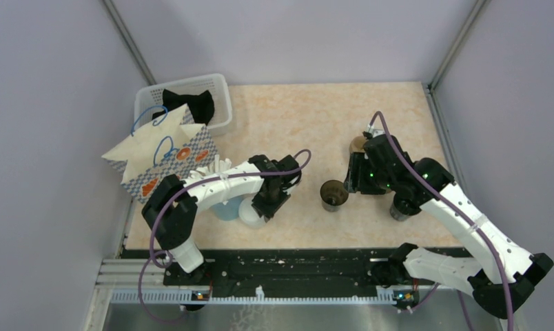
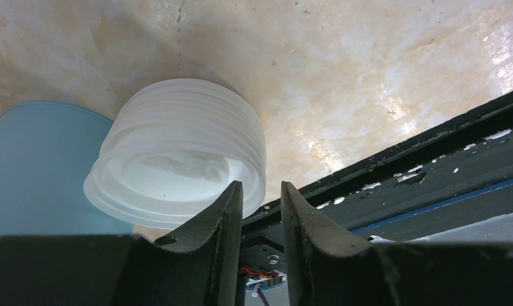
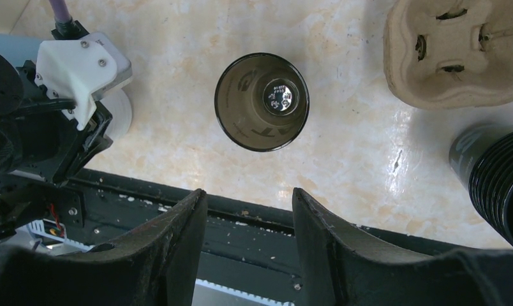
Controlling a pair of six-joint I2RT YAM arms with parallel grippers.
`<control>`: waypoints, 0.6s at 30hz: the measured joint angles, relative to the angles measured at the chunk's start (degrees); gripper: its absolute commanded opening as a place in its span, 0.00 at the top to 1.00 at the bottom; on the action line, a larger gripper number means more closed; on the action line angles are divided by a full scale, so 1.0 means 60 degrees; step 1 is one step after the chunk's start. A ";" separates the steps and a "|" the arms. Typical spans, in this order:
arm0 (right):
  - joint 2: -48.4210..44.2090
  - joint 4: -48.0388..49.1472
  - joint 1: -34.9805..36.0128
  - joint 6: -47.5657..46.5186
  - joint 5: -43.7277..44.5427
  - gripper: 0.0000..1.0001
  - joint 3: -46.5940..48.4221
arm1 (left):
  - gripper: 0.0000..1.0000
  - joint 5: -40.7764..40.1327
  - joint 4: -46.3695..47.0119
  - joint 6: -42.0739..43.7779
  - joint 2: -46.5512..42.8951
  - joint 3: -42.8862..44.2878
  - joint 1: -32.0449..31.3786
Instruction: Pack the takeout coffee
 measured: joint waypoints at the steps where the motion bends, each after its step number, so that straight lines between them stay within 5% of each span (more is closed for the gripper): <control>1: 0.0000 0.0000 0.0000 0.0000 -0.0004 0.48 -0.0004 | 0.66 0.0026 0.0018 0.0000 0.0000 -0.0015 0.0004; 18: 0.0000 0.0058 0.0000 0.0000 -0.0040 0.48 -0.0004 | 0.89 0.0069 0.0091 0.0131 0.0120 -0.0127 0.0022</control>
